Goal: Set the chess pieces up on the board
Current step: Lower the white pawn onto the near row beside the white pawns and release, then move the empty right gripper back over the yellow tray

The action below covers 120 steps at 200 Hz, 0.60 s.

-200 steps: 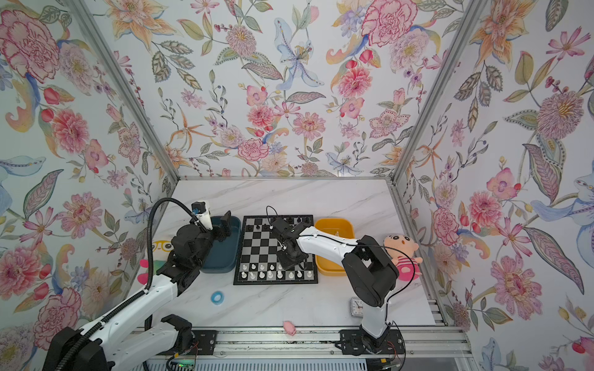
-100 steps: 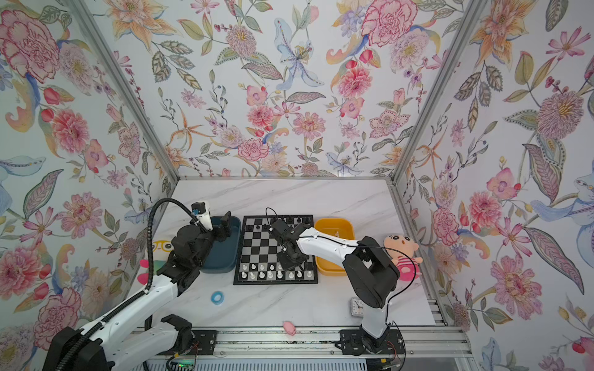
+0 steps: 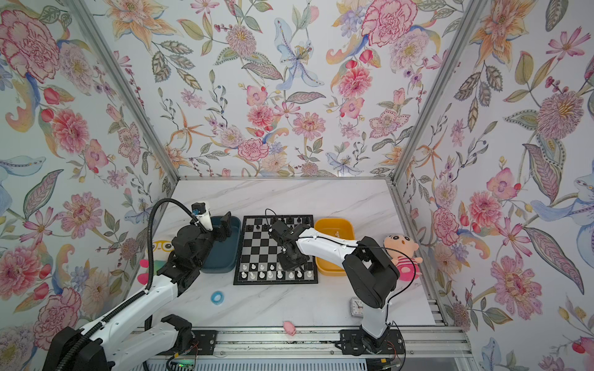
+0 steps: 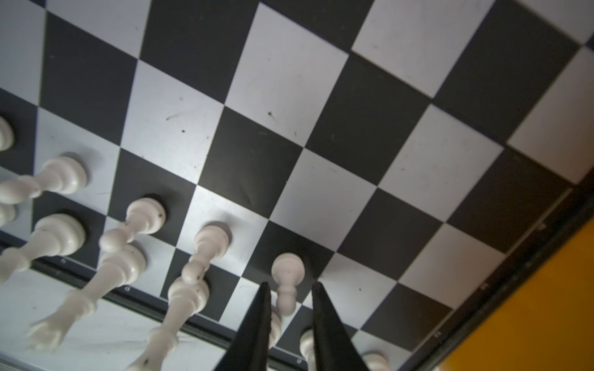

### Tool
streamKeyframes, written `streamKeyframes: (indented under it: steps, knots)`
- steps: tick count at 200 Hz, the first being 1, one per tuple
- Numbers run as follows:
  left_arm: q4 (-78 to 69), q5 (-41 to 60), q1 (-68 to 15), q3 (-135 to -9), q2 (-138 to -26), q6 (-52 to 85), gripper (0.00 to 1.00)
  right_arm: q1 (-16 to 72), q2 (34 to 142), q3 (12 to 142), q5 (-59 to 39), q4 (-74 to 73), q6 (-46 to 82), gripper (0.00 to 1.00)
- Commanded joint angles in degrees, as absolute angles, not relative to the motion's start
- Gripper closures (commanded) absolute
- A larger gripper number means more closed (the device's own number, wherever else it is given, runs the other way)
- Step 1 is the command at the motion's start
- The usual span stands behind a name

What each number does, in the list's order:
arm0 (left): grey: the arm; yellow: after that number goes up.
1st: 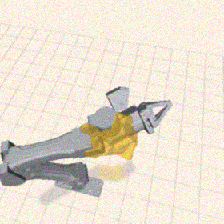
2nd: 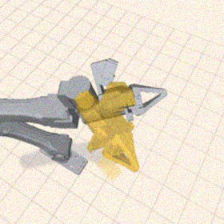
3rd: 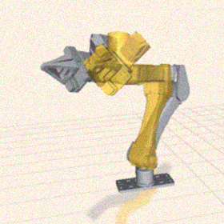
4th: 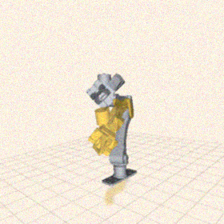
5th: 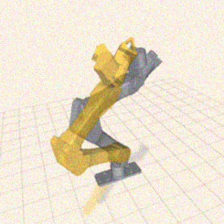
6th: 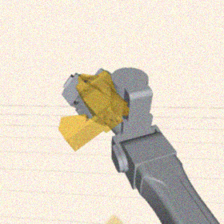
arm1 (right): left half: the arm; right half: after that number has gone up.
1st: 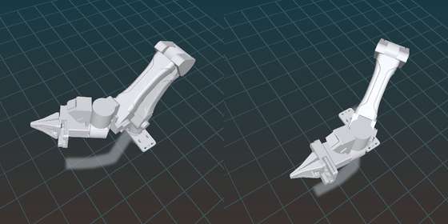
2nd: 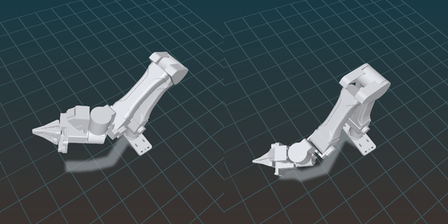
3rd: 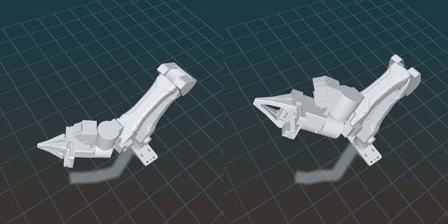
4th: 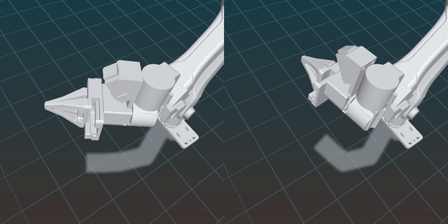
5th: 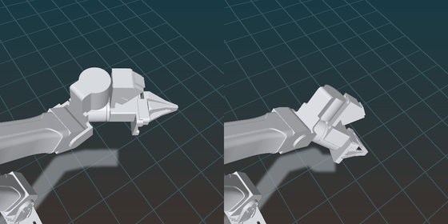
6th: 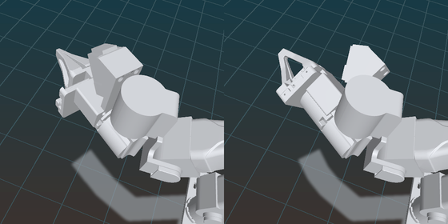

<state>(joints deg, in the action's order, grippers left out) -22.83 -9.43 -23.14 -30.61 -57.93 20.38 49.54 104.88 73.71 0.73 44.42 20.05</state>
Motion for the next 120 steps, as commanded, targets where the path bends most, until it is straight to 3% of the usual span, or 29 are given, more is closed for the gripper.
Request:
streamKeyframes:
  steps: [1, 62, 120]
  knots:
    - [-24.1, -9.4, -22.4, -29.8, -56.9, 20.5, 0.20, 50.0, 102.9, 76.0, 2.5, 46.1, 20.6, 0.73]
    - [-24.1, -9.8, -22.3, -29.9, -57.0, 20.2, 0.20, 45.4, 97.7, 78.3, 6.6, 46.4, 18.5, 0.71]
    - [-24.0, -10.0, -22.3, -30.3, -58.2, 20.2, 0.20, 30.9, 94.3, 75.0, 11.8, 46.4, 13.0, 0.70]
